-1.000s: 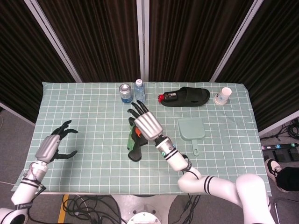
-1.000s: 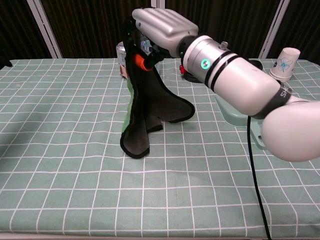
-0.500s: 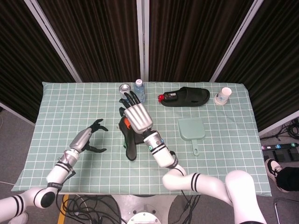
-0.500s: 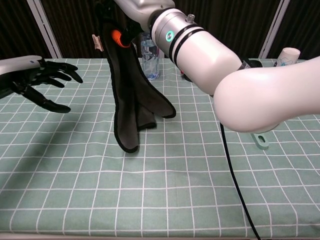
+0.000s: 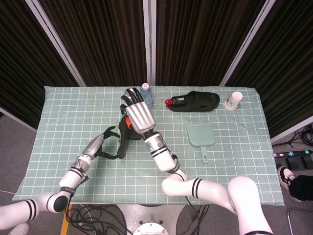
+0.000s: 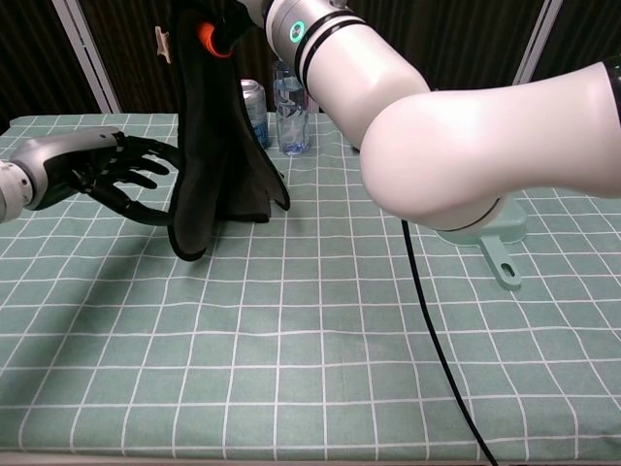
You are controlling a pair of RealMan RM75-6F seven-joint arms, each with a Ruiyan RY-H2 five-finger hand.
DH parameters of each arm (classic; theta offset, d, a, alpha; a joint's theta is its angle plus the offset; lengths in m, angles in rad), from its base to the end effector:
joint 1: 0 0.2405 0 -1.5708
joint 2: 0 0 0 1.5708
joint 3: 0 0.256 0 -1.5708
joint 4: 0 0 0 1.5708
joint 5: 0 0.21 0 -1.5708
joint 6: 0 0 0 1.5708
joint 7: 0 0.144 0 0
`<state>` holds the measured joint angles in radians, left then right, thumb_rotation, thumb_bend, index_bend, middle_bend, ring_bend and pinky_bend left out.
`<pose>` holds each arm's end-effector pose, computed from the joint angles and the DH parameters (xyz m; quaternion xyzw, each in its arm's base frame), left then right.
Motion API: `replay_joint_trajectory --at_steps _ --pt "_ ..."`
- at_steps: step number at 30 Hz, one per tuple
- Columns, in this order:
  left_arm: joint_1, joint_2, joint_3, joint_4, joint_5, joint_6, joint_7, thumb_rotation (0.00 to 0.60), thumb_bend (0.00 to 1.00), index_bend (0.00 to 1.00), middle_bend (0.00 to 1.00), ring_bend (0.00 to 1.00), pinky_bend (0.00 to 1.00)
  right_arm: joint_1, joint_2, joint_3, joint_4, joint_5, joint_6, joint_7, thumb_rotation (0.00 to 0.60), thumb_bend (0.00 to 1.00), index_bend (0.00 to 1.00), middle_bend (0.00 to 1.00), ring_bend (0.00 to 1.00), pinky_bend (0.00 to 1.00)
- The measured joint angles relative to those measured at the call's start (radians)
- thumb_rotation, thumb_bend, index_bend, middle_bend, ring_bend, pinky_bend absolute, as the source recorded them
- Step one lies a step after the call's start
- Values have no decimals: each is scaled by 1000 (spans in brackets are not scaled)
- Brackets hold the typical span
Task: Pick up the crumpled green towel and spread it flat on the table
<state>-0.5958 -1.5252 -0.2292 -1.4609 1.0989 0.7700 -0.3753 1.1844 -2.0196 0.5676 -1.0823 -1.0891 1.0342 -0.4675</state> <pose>-0.2002 0.3249 -0.0221 -0.5334 -0.6829 -0.4203 0.2692 0.0689 -0.3951 -0.0670 0.6745 -0.2990 0.5442 0.3994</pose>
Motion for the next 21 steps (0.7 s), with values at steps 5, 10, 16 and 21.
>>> replay_joint_trajectory --at_steps 5,10,16,21 --pt "-7 -40 3 29 -60 -3 33 600 129 452 134 133 164 11 -3 4 -4 18 9 12 600 443 728 217 47 0" --pt "-10 -74 -7 54 -114 -3 43 600 160 487 186 146 168 16 1 3 -12 29 16 18 600 444 728 217 49 0" --pt "-9 -117 -30 79 -176 23 62 583 226 527 220 158 178 21 4 -4 -24 42 23 15 600 448 726 217 49 0" --pt "-9 -104 -34 51 -181 -1 59 445 221 451 220 158 180 42 -1 -4 2 52 21 -2 600 450 726 217 48 0"
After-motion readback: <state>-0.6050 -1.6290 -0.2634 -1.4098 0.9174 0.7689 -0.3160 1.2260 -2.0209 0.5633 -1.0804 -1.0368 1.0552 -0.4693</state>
